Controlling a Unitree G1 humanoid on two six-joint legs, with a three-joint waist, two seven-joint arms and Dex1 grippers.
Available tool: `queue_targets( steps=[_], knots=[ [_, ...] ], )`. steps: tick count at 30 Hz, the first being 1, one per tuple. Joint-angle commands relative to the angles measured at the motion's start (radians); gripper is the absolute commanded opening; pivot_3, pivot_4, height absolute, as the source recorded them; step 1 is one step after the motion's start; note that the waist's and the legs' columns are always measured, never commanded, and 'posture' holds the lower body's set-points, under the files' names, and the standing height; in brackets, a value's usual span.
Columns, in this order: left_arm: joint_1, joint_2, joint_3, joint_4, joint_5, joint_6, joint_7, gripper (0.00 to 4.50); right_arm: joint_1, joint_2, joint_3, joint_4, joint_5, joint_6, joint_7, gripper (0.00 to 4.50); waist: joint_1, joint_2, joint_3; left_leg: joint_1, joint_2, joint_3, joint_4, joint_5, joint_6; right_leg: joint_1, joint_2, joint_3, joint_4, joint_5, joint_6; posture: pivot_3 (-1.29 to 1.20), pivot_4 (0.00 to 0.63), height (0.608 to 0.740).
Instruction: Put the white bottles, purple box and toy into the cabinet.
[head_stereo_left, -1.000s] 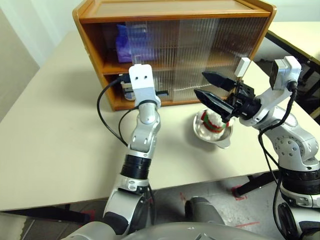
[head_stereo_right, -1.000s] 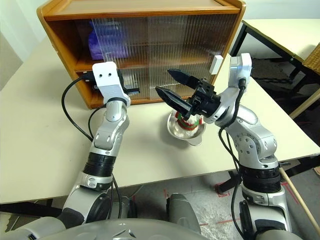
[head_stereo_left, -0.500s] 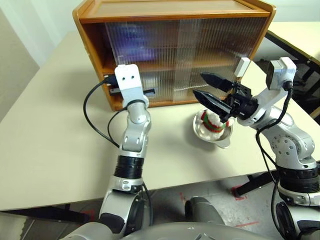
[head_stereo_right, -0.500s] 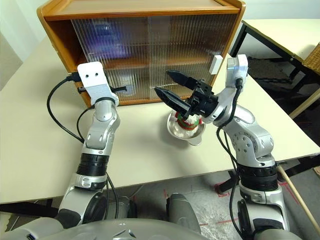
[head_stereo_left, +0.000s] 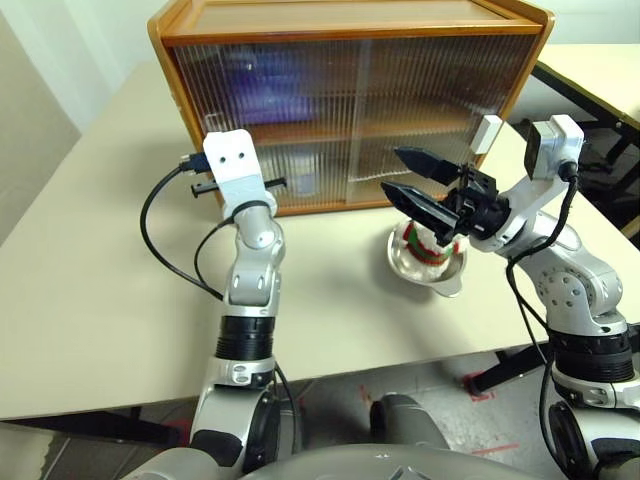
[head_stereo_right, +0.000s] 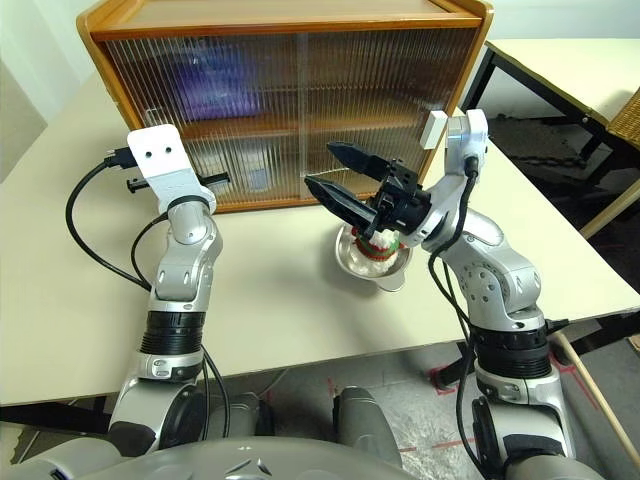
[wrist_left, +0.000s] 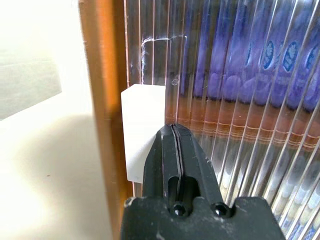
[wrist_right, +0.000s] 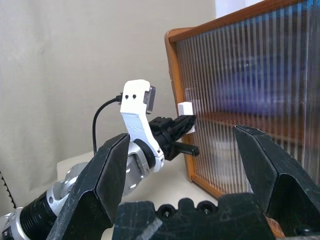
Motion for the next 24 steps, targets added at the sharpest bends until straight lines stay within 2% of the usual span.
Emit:
queue_targets(
  steps=[1,10,17,20,22,24],
  knots=[
    [0.013,0.007,0.015,-0.026,0.028,0.021,0.019,0.03,-0.017,0.002,0.008,0.012,-0.011,-0.015,0.010,4.50,0.000,0.000,0.000,0.000,0.000,0.000,0.000,0.000,0.000,0.000,0.000,0.000,0.000,0.000,0.000,0.04,0.000,0.740],
    [0.005,-0.004,0.013,-0.015,-0.009,-0.004,-0.024,0.03,-0.024,0.006,0.008,0.020,-0.014,-0.020,0.014,4.50,0.000,0.000,0.000,0.000,0.000,0.000,0.000,0.000,0.000,0.000,0.000,0.000,0.000,0.001,-0.001,0.03,0.000,0.740],
    [0.027,-0.011,-0.073,-0.061,-0.066,-0.048,-0.206,0.03,-0.026,0.007,0.004,0.027,-0.022,-0.025,0.018,4.50,0.016,0.000,0.000,0.000,0.000,0.000,0.000,0.000,0.000,0.000,0.000,0.000,-0.001,0.001,-0.001,0.03,0.000,0.740],
    [0.042,0.005,-0.119,-0.100,-0.151,-0.069,-0.373,0.03,-0.025,0.007,0.001,0.030,-0.025,-0.029,0.018,4.50,0.023,0.000,0.000,0.000,0.000,0.000,0.000,0.000,0.000,0.000,0.000,0.000,-0.001,0.000,-0.002,0.03,0.000,0.740],
    [0.058,0.020,-0.129,-0.132,-0.279,-0.066,-0.540,0.40,-0.024,0.007,-0.001,0.033,-0.027,-0.033,0.016,4.50,0.023,0.000,0.000,0.000,0.000,0.000,0.000,0.000,0.000,0.000,0.000,0.000,-0.001,0.000,-0.003,0.03,0.000,0.740],
    [0.068,0.040,-0.130,-0.147,-0.351,-0.046,-0.639,1.01,-0.025,0.007,-0.002,0.037,-0.030,-0.037,0.017,4.50,0.023,0.000,0.000,0.000,0.000,0.001,0.000,0.000,0.000,0.000,0.000,0.000,-0.001,0.000,-0.004,0.02,0.000,0.740]
  ],
)
